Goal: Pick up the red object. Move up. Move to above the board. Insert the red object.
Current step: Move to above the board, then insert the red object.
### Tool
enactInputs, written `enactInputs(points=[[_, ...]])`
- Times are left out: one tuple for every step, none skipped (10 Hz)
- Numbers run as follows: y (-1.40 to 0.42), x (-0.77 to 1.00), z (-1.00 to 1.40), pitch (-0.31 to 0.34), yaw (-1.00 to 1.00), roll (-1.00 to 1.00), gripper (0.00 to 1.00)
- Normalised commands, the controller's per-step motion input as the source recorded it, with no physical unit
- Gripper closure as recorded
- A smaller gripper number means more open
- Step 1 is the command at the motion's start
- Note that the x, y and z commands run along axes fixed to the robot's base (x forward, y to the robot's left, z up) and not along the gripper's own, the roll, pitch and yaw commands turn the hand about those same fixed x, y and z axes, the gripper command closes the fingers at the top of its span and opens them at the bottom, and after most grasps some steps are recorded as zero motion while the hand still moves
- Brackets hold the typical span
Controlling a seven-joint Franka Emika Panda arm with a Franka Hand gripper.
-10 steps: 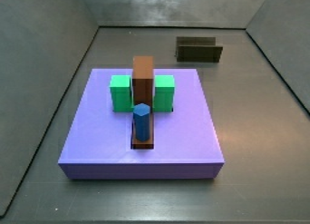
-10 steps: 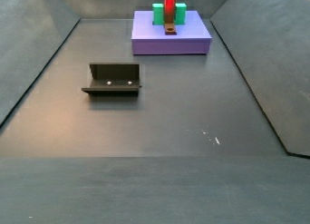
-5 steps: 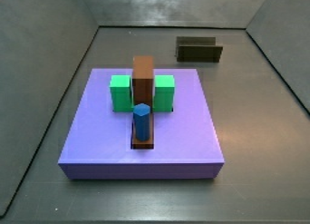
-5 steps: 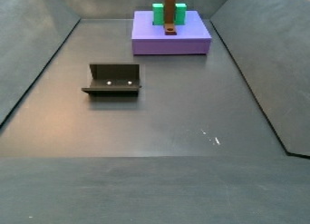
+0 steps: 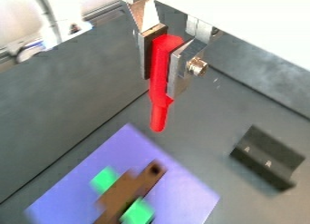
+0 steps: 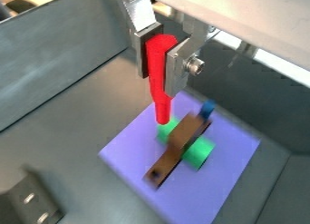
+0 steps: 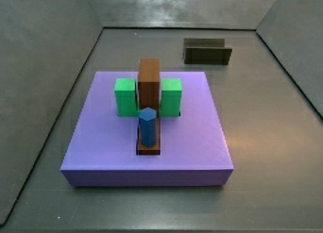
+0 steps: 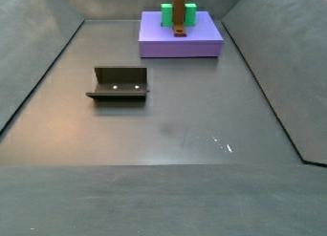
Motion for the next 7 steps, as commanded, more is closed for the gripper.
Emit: enactInputs(points=[[-0.39,0.08,0.07,0.159,0.01,0.01,1.00],[-0.04,0.00,0.00,0.000,0.00,0.03,1.00],[0.00,0.00,-0.01,-0.020,0.00,0.00,1.00],[0.14,0.05,-0.29,-0.040,0.05,0.00,1.00],[0.64,0.00,-0.47,-0.067,0.45,0.04,1.00],[0.48,0.00,-0.61,-0.060,0.61,0.09,1.00],[0.47,0.00,-0.84,-0.090,0.62,0.09,1.00]])
